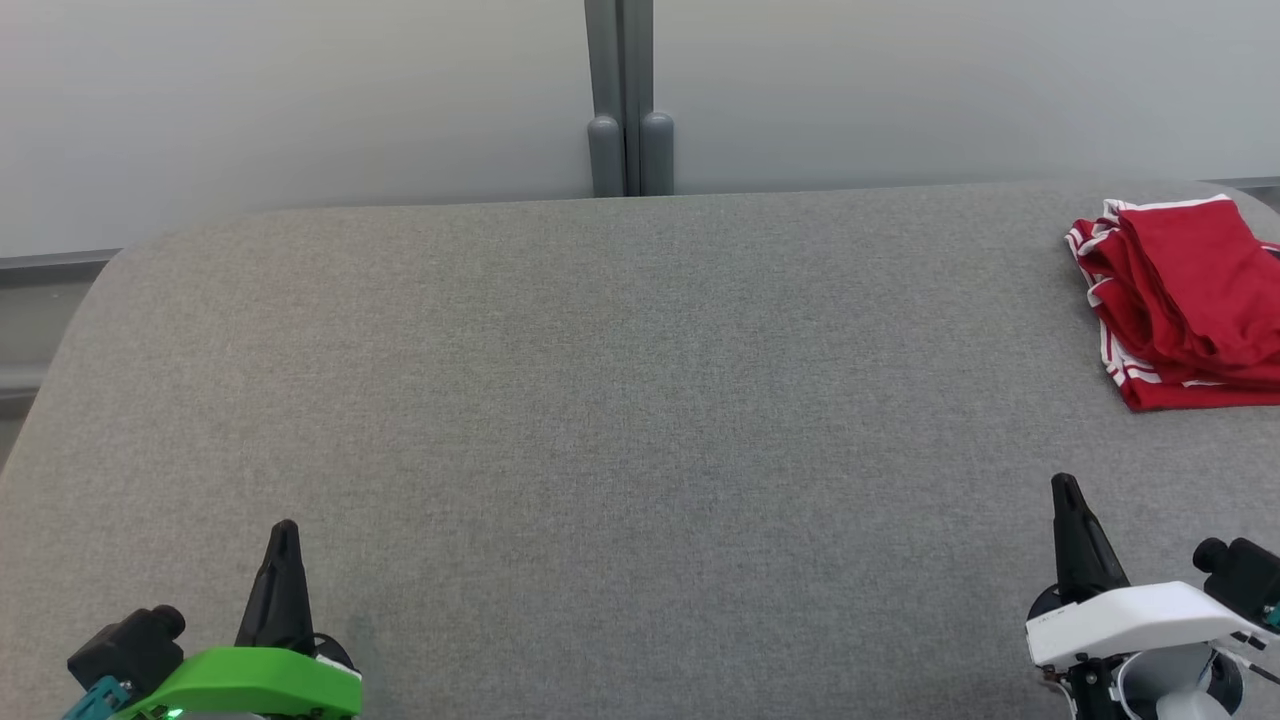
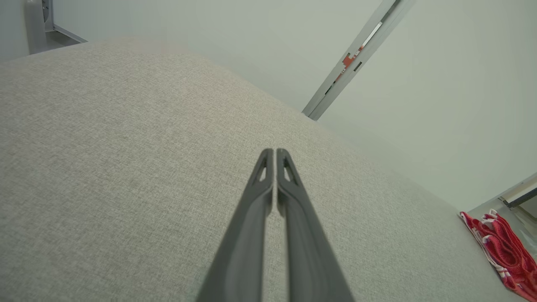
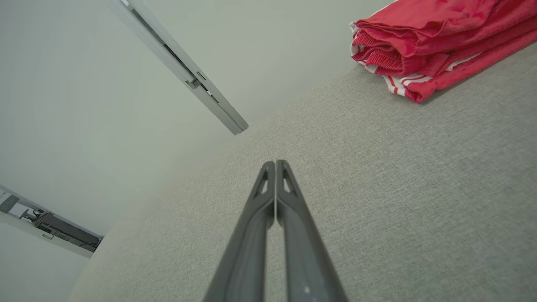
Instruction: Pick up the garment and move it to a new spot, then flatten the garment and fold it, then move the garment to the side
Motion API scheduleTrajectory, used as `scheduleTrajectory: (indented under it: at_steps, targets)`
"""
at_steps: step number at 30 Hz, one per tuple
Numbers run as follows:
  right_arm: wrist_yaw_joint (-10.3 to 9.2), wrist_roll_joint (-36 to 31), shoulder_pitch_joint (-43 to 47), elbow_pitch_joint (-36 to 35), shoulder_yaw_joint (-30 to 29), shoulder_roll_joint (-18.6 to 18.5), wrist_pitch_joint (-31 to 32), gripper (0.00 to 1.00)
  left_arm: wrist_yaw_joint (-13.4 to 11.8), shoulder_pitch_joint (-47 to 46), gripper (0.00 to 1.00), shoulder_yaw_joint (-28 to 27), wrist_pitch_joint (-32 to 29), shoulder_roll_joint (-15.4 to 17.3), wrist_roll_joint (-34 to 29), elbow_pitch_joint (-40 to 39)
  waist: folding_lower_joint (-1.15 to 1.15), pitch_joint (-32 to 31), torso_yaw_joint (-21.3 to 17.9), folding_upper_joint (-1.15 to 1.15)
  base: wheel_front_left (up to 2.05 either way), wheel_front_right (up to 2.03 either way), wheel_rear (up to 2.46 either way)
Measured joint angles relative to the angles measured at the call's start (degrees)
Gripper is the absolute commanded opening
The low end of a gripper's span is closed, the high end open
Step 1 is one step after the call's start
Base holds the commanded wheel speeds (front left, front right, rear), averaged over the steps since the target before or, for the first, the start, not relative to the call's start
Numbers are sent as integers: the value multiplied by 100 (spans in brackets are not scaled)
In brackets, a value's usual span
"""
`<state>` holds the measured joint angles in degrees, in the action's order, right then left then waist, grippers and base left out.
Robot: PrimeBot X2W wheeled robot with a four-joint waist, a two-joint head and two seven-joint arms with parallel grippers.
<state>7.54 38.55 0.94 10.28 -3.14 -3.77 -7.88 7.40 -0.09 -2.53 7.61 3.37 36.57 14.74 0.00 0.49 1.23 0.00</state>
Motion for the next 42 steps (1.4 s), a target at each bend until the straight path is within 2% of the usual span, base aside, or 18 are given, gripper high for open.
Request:
scheduleTrajectory:
  at_steps: [16,42]
  targets:
    - [0,1247,-138,86,-67,13,331,0,0,-123,0,-93,-314,-13,1305,-12,0,-5,-21,0,0,0,0]
    - [-2,2897,-365,199,-158,36,759,0,-1,-317,0,-215,-759,-27,2986,-30,0,-13,-53,0,0,0,0]
